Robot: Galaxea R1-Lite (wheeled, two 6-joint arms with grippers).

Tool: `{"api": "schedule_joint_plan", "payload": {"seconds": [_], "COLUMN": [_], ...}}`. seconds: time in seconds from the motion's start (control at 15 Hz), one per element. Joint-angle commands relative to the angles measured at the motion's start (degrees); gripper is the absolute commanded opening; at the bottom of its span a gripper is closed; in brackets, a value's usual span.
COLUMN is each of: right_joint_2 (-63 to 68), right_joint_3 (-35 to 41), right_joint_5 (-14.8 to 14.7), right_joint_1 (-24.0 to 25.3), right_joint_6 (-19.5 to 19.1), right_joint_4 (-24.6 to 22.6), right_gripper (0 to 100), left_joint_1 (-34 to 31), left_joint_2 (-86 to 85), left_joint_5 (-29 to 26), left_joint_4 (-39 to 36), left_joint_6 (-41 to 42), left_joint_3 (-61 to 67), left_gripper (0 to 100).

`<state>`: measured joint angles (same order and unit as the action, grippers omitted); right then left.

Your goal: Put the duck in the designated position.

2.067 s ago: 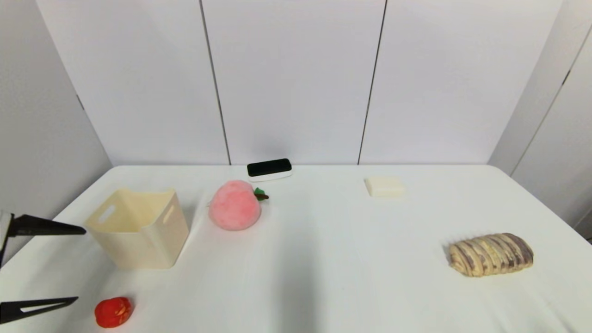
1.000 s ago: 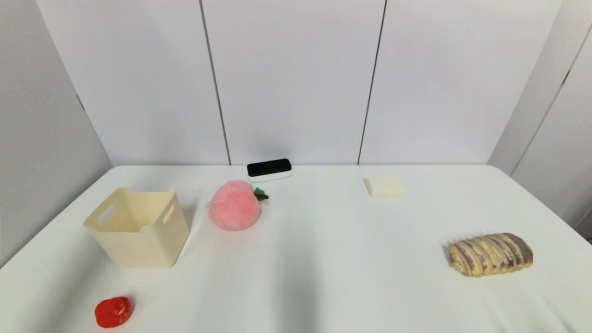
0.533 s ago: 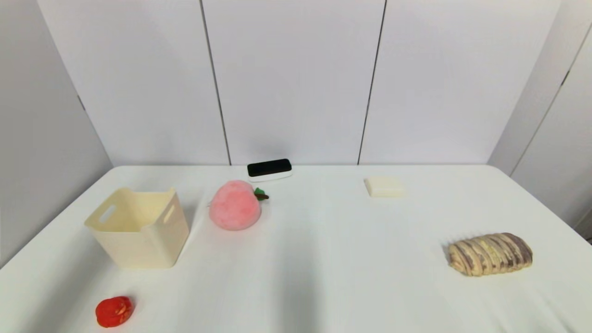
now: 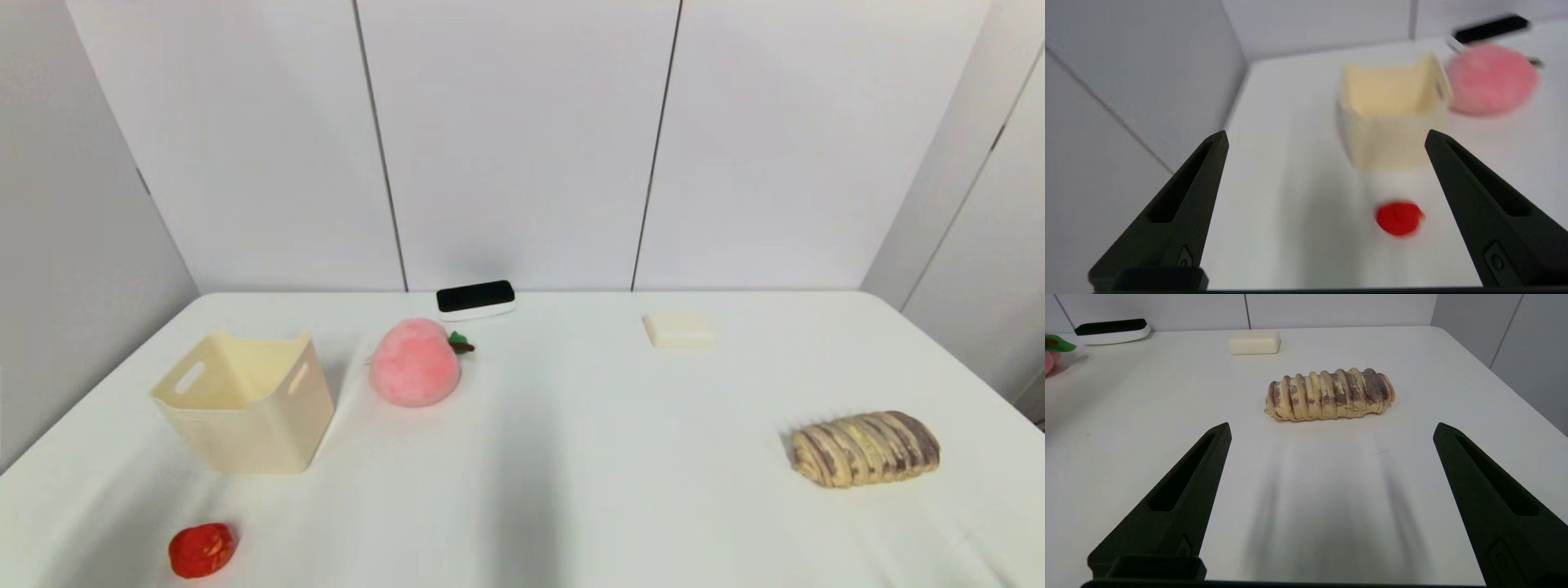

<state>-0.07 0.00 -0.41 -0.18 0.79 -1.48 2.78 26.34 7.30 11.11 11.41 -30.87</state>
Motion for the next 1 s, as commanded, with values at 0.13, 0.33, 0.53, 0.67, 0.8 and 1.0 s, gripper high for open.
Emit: {"api": "schedule_joint_plan", "payload": {"seconds": [0.13,0.33,0.53,0.67,0.8,1.0], "right_joint_2": [0.1,0.1,0.1,0.1,0.1,0.1], "right_joint_3": [0.5,0.5,0.5,0.5,0.5,0.5], "right_joint_5": [0.0,0.0,0.0,0.0,0.0,0.0], "right_joint_1": [0.0,0.0,0.0,0.0,0.0,0.0], "right_joint_6": [0.0,0.0,0.0,0.0,0.0,0.0], "right_joint_4": [0.0,0.0,0.0,0.0,0.0,0.0], "right_gripper": [100,100,100,100,100,100], "left_joint_1": [2.8,2.4,2.3,2.2,1.7,1.8], "left_joint_2": [-10.0,-9.7,-10.0,-10.0,-10.1,-10.1], "left_joint_5": [-12.3,-12.6,-12.6,-12.6,-13.3,-13.4], "left_joint_4": [-9.9,-11.2,-8.4,-7.9,-7.7,-8.6], "left_joint_6": [-0.8,0.8,0.9,0.8,1.1,0.9], "left_joint_3": [19.6,23.2,24.3,25.6,26.1,28.2], "left_gripper": [100,100,100,100,100,100]}}
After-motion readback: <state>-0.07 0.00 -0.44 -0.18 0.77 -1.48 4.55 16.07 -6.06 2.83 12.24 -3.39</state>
